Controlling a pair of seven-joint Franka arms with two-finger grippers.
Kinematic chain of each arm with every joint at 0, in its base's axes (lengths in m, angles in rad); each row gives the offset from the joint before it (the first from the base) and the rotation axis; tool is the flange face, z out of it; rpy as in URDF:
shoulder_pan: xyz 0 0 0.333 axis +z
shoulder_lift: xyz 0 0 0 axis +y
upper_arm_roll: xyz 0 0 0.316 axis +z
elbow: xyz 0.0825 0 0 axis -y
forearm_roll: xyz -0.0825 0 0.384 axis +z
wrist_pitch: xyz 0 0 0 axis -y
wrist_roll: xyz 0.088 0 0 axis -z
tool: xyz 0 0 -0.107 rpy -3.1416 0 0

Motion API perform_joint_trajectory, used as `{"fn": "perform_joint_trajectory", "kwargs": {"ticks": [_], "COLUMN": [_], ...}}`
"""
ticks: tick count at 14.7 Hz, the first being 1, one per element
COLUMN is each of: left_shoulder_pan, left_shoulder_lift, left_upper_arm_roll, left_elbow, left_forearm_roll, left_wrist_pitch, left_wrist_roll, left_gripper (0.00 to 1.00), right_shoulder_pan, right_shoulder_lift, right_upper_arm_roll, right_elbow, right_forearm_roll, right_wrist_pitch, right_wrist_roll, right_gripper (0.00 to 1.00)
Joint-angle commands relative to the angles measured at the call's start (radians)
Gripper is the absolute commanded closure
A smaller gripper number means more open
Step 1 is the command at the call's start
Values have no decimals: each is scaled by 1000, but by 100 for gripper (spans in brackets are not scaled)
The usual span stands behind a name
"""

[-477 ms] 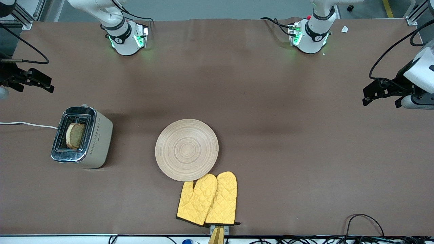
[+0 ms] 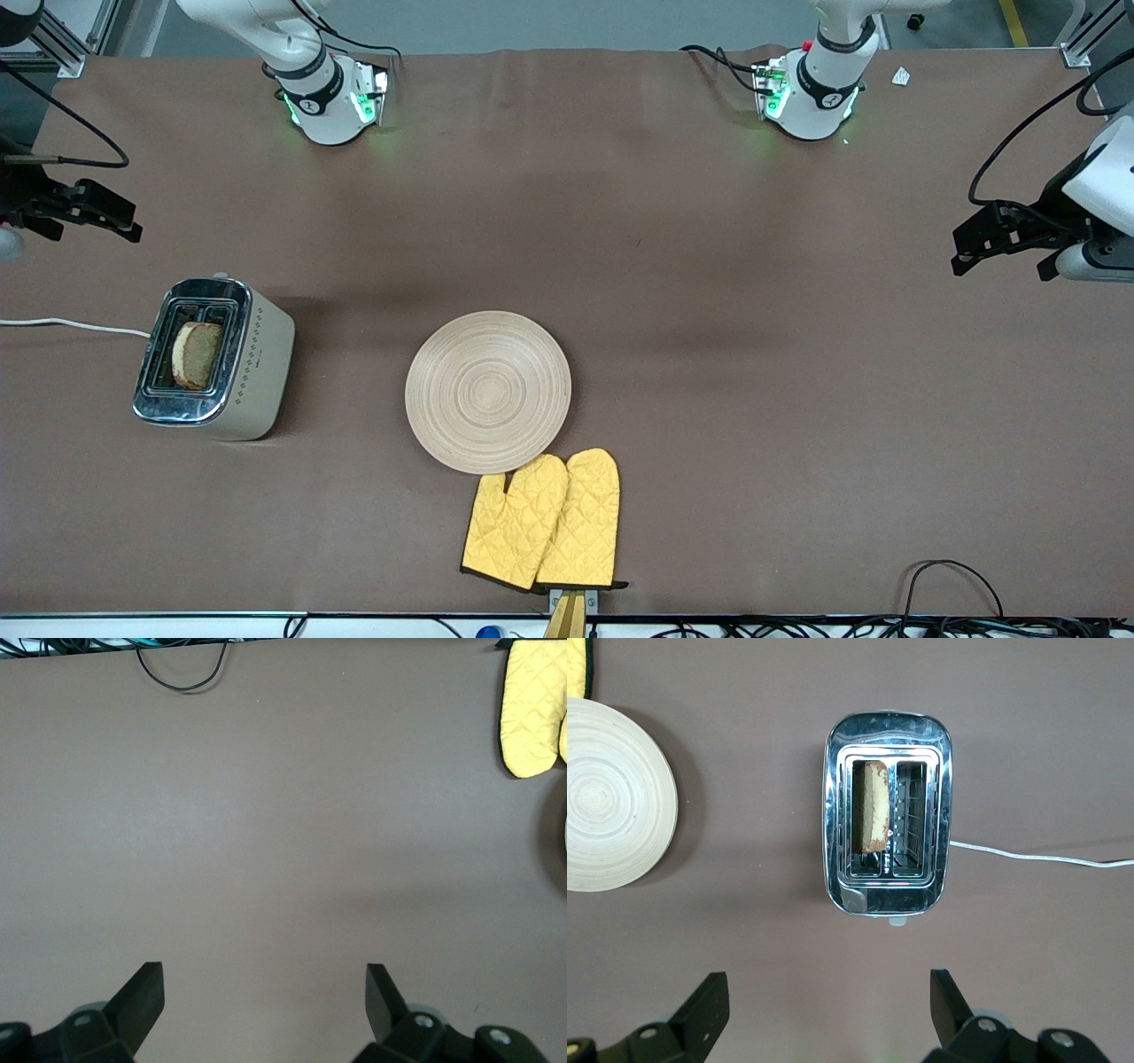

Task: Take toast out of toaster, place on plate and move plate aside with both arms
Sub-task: 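Reach the right gripper down to the bread slice in the toaster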

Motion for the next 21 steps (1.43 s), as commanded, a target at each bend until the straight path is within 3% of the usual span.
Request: {"fn": "perform_joint_trajectory", "kwargs": {"ticks": [1,4,11,16,21], "left_shoulder_pan": [1,3,3,3,3], "left_shoulder_lift": [1,1,1,1,1], "left_upper_arm_roll": [-3,-3,-3,-3,-3], "left_elbow": [12,11,11,11,11], "left_forearm_roll": [1,1,1,1,1], "left_wrist_pitch": [-10,-10,-10,-10,-10], "left_wrist_roll": [0,0,-2,0,0], "left_gripper": [0,0,0,0,0], "right_shoulder_pan": [-12,-46,-73,-99,-96], "right_shoulder_lift": [-7,19,179,239,285], "right_upper_arm_roll": [7,7,7,7,7], "right_elbow": [-102,-206,-208,-208,-208], "right_forearm_roll": [7,17,14,11,11], "right_wrist_pitch": [99,259,408,494,533], "right_wrist_roll": [-10,-8,-11,-50,-51], "right_gripper": [0,0,0,1,10]}}
